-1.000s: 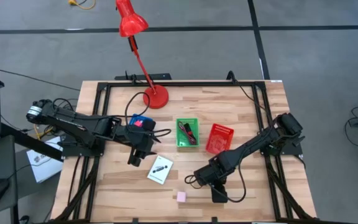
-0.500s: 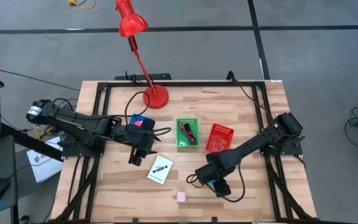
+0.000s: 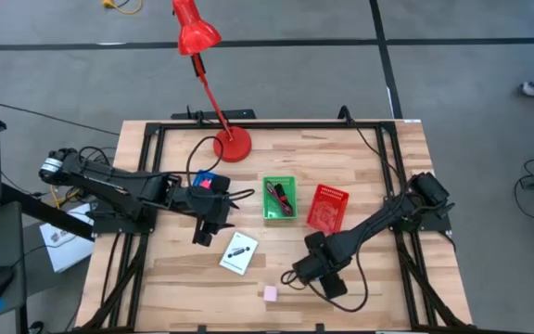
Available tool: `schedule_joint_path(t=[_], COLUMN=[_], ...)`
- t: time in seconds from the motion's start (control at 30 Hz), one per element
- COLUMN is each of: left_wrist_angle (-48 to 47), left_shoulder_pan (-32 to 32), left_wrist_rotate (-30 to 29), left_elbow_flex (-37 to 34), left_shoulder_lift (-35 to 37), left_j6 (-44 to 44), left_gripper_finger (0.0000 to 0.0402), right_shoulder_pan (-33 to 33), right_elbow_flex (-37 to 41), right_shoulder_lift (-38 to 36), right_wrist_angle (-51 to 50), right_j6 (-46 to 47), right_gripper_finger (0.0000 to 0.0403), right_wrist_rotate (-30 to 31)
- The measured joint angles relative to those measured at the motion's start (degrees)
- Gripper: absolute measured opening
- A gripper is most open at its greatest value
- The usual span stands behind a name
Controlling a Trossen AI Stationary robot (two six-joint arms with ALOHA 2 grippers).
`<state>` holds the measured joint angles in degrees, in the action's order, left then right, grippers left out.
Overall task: Pick and place items into bin
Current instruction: Put the blue charger adapter into the blue bin
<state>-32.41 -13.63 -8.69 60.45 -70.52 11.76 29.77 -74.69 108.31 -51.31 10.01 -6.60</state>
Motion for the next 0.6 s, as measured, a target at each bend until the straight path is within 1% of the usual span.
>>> schedule_joint_path(t=[0.1,0.23,0.6], left_wrist_angle=[-0.1,-0.7,-0.7], left_shoulder_pan=[0.0,0.0,0.0], left_wrist_rotate=[0.0,-0.2,-1.0], left_elbow_flex=[0.0,0.0,0.0], left_shoulder_lift=[0.0,0.0,0.0], left_j6=[-0.5,-1.8,-1.9], left_gripper_finger=[0.0219,0.0219,0.0219], right_shoulder_pan=[0.1,0.3,1.8], right_elbow_flex=[-0.1,0.0,0.0], right_shoulder_lift=[-0.1,-0.1,-0.1], right_wrist_angle=[0.9,1.0,2.0], right_j6=[-0.1,-0.1,0.0], right_gripper_finger=[0.0207,0.0206,0.0205], right_wrist_rotate=[1.9,2.0,2.2])
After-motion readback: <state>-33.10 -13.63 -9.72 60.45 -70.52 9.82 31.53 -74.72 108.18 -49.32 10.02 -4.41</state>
